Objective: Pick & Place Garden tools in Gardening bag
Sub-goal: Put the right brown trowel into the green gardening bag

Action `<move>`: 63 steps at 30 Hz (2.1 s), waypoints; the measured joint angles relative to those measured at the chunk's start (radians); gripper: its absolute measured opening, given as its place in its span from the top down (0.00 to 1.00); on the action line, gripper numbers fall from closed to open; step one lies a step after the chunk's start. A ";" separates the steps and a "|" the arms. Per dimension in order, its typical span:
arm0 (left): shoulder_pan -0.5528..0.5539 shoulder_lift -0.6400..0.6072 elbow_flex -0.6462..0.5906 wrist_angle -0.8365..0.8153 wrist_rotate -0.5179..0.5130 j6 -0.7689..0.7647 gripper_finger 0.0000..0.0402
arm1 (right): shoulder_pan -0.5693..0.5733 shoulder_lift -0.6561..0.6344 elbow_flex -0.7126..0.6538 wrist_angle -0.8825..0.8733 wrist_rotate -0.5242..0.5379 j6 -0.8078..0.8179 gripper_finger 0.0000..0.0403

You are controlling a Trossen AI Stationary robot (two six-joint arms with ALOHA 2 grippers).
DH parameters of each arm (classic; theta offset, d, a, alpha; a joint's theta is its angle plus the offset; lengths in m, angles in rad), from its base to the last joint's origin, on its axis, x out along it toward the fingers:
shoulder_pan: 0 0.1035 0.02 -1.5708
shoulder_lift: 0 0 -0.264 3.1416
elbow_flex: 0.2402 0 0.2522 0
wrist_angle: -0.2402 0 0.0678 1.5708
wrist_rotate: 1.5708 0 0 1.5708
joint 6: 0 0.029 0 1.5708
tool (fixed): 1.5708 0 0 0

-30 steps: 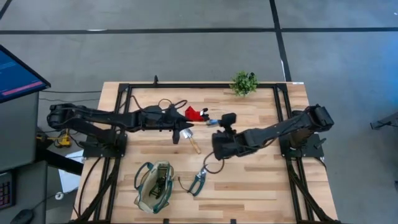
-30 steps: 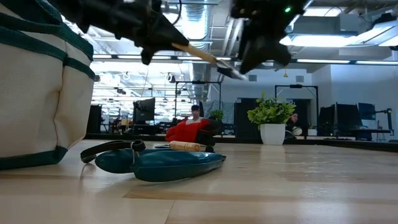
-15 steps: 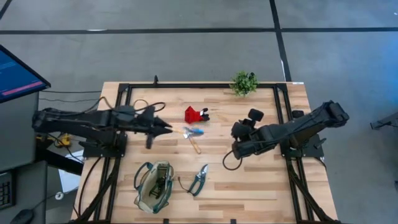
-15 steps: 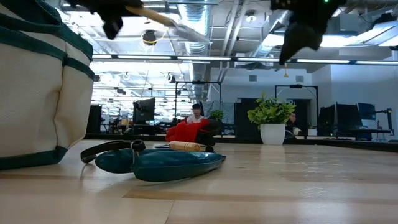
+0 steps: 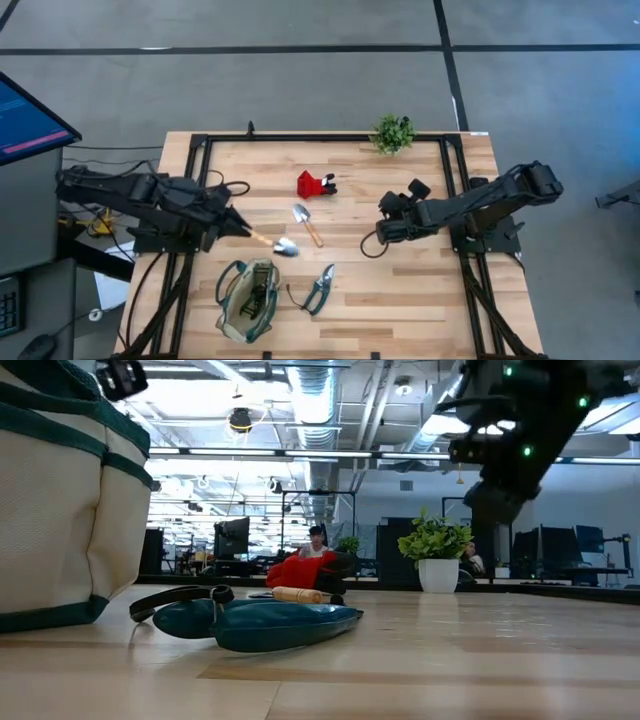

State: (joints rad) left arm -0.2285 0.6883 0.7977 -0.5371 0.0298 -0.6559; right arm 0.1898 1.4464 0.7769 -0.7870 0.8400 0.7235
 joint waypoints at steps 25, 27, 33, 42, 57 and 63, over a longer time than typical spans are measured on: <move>-0.278 0.006 0.085 -0.188 0.107 -0.370 0.87 | -0.042 0.000 -0.097 0.356 -0.004 -0.026 1.00; -0.293 0.007 0.085 -0.189 0.110 -0.373 0.87 | -0.042 0.000 -0.097 0.368 -0.004 -0.027 1.00; -0.308 0.015 0.079 -0.187 0.104 -0.374 0.87 | -0.040 0.001 -0.097 0.446 -0.006 -0.095 1.00; -0.308 0.196 0.030 -0.226 0.215 -0.374 0.87 | -0.040 0.001 -0.097 0.580 -0.049 -0.236 1.00; -0.307 0.389 0.030 -0.136 0.274 -0.374 0.80 | -0.040 0.001 -0.097 0.586 -0.056 -0.263 1.00; -0.298 0.383 0.030 -0.057 0.234 -0.351 0.73 | -0.040 0.001 -0.097 0.587 -0.057 -0.262 1.00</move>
State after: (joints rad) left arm -0.5261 1.0714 0.8281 -0.5938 0.2642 -1.0071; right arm 0.1501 1.4471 0.6804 -0.1997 0.7826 0.4610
